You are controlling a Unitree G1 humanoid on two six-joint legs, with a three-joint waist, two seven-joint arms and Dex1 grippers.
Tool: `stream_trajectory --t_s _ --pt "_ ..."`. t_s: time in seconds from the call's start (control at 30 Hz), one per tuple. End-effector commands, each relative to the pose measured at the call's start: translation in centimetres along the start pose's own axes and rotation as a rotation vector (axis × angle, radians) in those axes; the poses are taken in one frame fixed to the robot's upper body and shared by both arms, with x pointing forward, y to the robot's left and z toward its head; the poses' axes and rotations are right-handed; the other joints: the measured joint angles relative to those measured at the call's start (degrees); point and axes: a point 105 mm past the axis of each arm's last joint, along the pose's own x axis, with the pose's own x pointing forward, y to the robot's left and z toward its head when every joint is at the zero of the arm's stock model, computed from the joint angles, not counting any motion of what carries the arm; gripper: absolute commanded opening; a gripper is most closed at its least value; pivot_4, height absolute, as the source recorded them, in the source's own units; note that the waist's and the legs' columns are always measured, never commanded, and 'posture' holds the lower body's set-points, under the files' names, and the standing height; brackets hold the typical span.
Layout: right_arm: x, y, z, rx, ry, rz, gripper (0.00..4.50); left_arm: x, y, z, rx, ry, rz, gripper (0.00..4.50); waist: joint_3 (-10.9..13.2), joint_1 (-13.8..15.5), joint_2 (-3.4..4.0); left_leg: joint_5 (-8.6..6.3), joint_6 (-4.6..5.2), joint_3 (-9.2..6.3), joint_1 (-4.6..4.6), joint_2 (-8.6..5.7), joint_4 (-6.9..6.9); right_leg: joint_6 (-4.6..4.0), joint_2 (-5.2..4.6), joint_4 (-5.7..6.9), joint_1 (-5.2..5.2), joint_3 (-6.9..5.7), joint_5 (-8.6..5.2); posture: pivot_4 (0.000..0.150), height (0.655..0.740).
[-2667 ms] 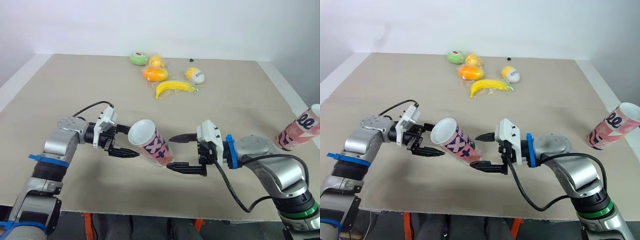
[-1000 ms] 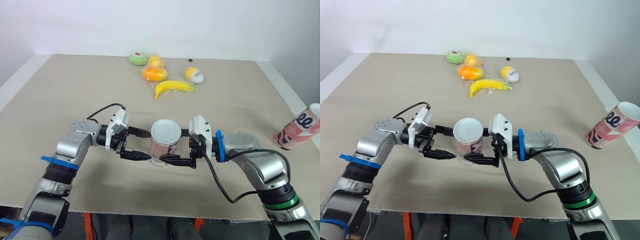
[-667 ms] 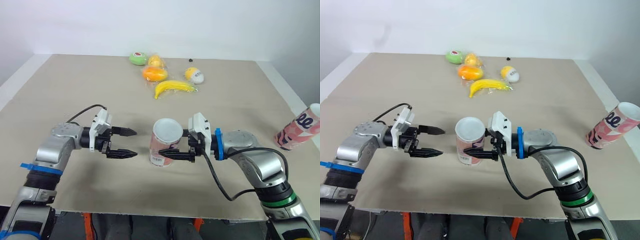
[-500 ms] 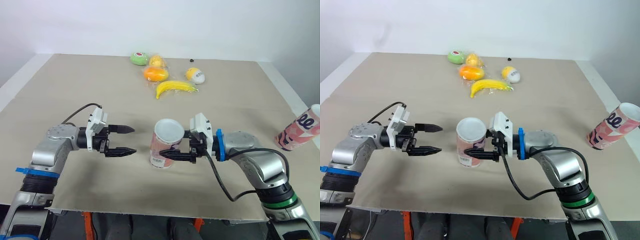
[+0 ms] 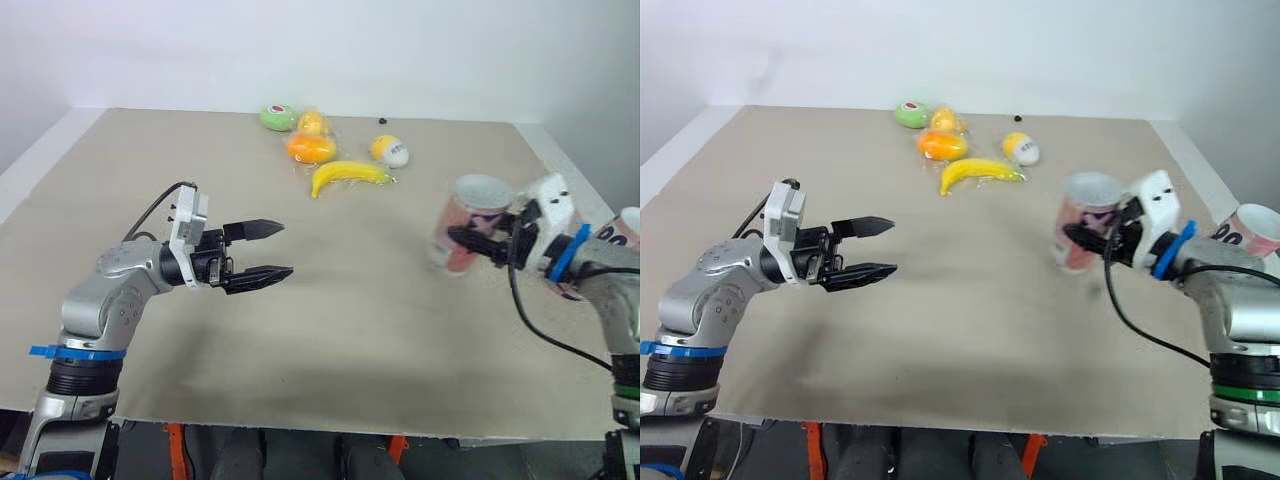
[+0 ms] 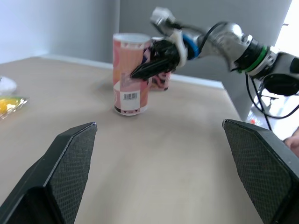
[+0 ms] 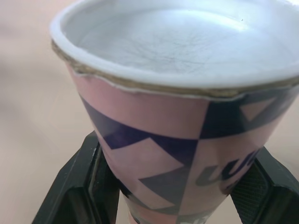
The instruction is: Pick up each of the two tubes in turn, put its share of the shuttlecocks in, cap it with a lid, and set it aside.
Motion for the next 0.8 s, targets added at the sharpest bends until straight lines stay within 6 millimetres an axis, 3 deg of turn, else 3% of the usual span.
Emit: stream_trajectory --t_s 0.03,0.2,0.4,0.53,0.8 --pt "-1.6 -3.8 1.0 -0.010 -0.031 -0.158 2.91 0.5 -0.2 1.8 0.047 -0.042 -0.025 4.50 0.00 -0.03 0.00 0.00 0.00 0.01 0.00 0.00 -0.01 -0.01 0.00 0.00 0.01 0.01 -0.01 0.150 0.6917" --pt "-2.0 -4.9 0.6 0.018 -0.039 -0.197 2.91 0.5 0.1 1.7 0.042 -0.060 -0.022 4.50 0.00 -0.07 0.01 -0.01 0.01 0.03 0.00 -0.02 -0.03 -0.02 0.00 -0.01 0.01 0.04 -0.01 0.150 0.6917" --pt "-2.0 -4.8 -0.3 0.074 -0.042 -0.195 2.91 0.7 0.4 1.0 0.038 -0.045 -0.032 4.50 0.00 -0.07 0.01 -0.01 0.01 0.03 0.00 -0.03 0.01 0.04 -0.01 -0.01 0.03 0.04 0.00 0.150 0.6917" --pt "-2.2 -4.8 -0.6 0.107 -0.052 -0.202 4.46 0.8 0.5 0.9 0.044 -0.041 -0.038 4.50 0.00 -0.07 0.01 -0.01 0.01 0.03 0.00 -0.03 0.02 0.03 -0.01 -0.01 0.04 0.04 0.01 0.150 0.6917" --pt "-3.1 -4.3 -0.8 0.063 -0.022 -0.186 4.46 1.1 0.5 1.2 0.050 -0.036 -0.050 4.50 -0.01 -0.10 0.01 -0.01 0.01 0.02 0.00 -0.03 0.02 0.04 0.00 0.00 0.03 0.05 0.01 0.150 0.6917"
